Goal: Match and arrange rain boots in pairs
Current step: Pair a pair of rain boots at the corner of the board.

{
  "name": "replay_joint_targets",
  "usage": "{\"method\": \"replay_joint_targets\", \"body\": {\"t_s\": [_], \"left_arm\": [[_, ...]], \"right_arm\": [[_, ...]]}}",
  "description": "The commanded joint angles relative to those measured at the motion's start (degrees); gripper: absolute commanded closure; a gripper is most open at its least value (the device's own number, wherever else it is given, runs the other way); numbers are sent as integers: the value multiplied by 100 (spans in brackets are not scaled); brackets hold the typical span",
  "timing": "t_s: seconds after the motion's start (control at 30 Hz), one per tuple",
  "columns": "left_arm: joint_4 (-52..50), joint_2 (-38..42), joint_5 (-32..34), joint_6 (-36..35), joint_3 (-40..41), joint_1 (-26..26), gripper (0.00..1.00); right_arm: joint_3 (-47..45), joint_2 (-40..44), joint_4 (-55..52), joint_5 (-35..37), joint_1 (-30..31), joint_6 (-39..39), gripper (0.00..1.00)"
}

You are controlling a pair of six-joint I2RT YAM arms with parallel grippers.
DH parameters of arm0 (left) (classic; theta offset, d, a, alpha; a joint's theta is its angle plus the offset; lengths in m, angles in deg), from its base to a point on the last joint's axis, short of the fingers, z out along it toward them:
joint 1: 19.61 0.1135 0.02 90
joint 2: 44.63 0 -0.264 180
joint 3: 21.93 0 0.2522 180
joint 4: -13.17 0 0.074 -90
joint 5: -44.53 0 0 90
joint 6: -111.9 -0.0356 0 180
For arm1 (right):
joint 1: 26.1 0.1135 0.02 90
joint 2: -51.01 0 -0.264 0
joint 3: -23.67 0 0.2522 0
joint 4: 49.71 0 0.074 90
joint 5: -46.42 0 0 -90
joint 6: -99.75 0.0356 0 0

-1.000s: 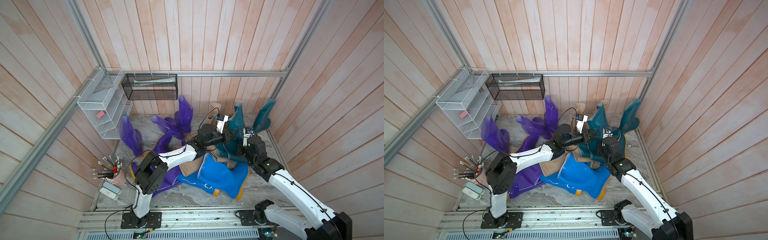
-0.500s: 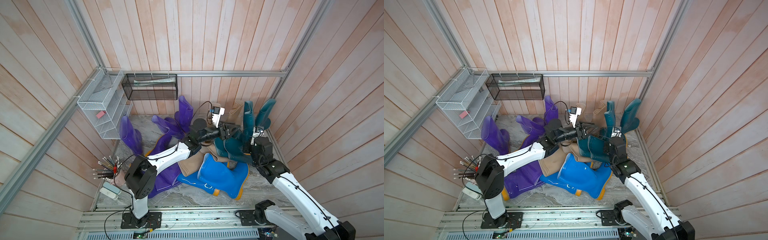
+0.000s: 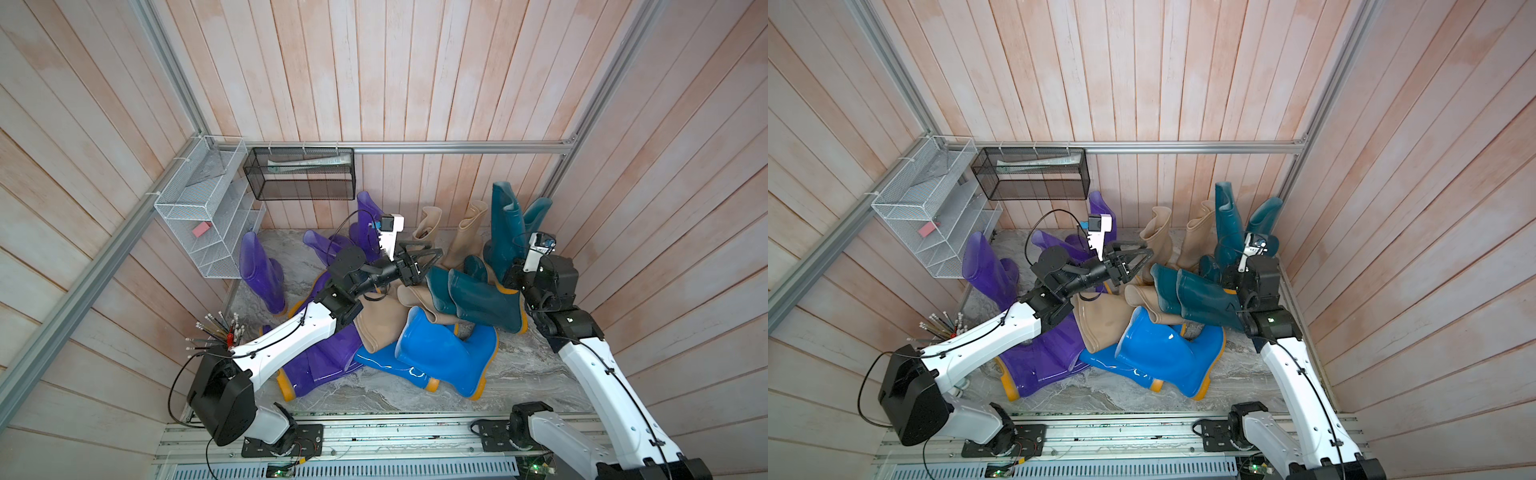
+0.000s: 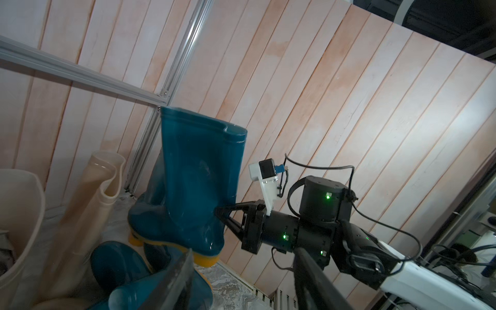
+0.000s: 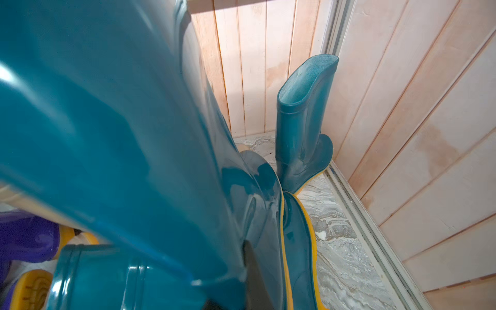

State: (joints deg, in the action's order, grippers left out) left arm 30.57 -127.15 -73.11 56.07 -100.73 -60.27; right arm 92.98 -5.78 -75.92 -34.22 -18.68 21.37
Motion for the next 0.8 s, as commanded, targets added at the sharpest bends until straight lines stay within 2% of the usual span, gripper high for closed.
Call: {"method": "replay_joint_targets", "body": {"t_s": [0.0, 0.27, 0.47, 0.77], "left_arm": [[-213, 325, 149, -187, 286, 50, 38], [-393, 898, 294, -207, 947, 223, 38], [-527, 1214, 329, -227, 1288, 418, 38], [-548, 1442, 235, -166, 1668, 774, 38]], "right_arm": [[467, -237, 868, -509, -190, 216, 100], [1066, -1134, 1399, -137, -294, 728, 100], [1368, -1835, 1926, -426, -452, 772, 100], [2009, -2702, 2089, -557, -736, 720, 100]]}}
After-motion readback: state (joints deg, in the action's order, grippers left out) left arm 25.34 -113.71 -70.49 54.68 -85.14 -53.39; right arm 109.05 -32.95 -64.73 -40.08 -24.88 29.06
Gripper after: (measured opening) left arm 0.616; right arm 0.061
